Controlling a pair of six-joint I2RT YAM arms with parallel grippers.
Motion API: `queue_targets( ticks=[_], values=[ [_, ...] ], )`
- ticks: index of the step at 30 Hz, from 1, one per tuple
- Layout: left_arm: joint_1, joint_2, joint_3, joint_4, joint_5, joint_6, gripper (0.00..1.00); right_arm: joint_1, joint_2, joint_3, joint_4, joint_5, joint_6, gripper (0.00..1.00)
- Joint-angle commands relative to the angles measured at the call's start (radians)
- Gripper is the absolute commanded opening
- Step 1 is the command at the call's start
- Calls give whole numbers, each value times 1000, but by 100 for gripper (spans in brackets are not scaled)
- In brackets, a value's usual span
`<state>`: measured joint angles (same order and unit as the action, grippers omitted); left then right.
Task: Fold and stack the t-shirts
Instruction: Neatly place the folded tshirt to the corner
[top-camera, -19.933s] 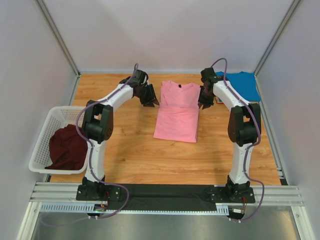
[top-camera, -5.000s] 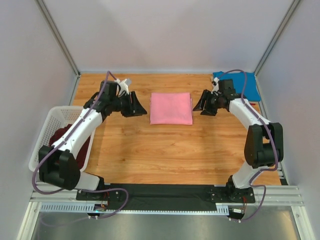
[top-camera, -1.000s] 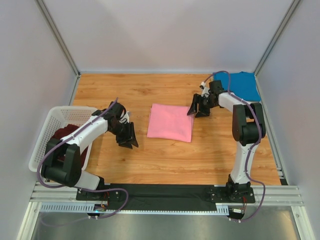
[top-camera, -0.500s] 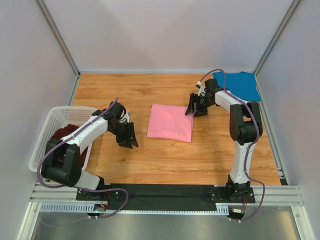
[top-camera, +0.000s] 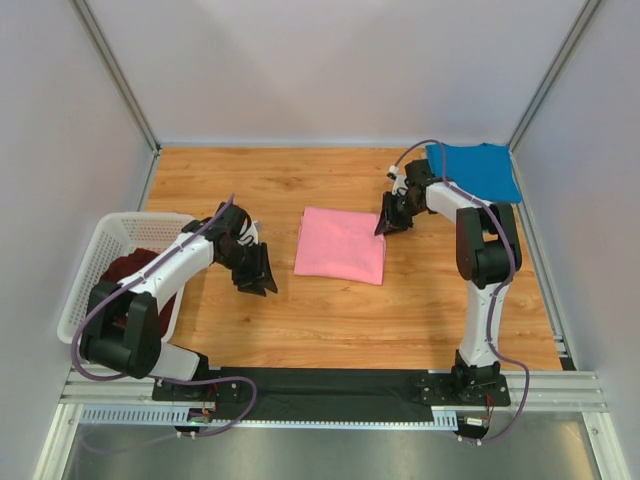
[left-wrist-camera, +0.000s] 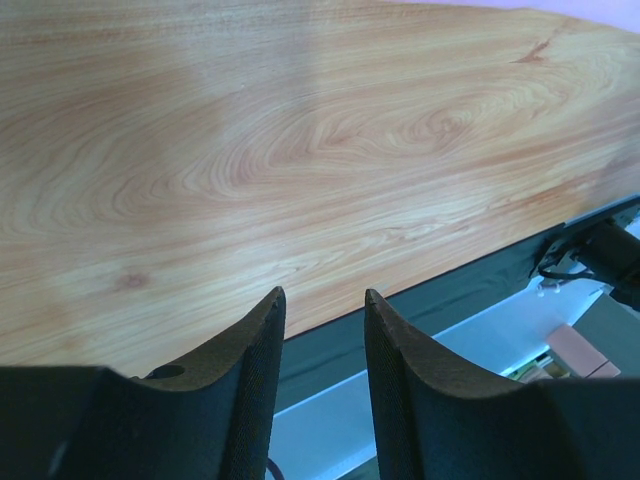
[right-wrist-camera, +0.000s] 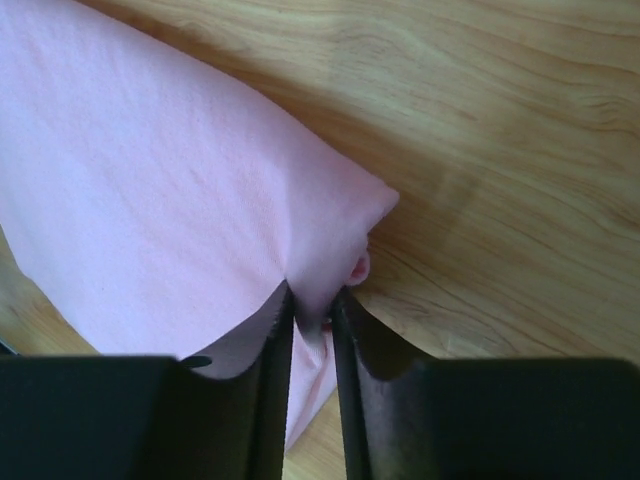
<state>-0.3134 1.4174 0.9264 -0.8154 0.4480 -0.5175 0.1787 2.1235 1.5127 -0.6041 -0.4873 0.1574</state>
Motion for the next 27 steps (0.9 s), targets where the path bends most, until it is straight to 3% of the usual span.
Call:
queue_targets(
  ticks=[1, 5, 9, 19, 27],
  values=[
    [-1, -52, 25, 36, 31, -18, 45, 21, 4, -8, -3, 13, -36, 21],
    [-1, -61, 3, 53, 37, -22, 45, 21, -42, -16, 20, 38, -13, 0],
    [-1, -57, -21, 82, 49, -19, 45, 22, -123, 3, -3, 199, -51, 0],
    [-1, 6, -34, 128, 77, -12, 45, 19, -148, 244, -186, 558, -211, 0],
    [-1, 71, -5, 128, 80, 4, 44, -21, -96, 415, -214, 654, -275, 0]
  ],
)
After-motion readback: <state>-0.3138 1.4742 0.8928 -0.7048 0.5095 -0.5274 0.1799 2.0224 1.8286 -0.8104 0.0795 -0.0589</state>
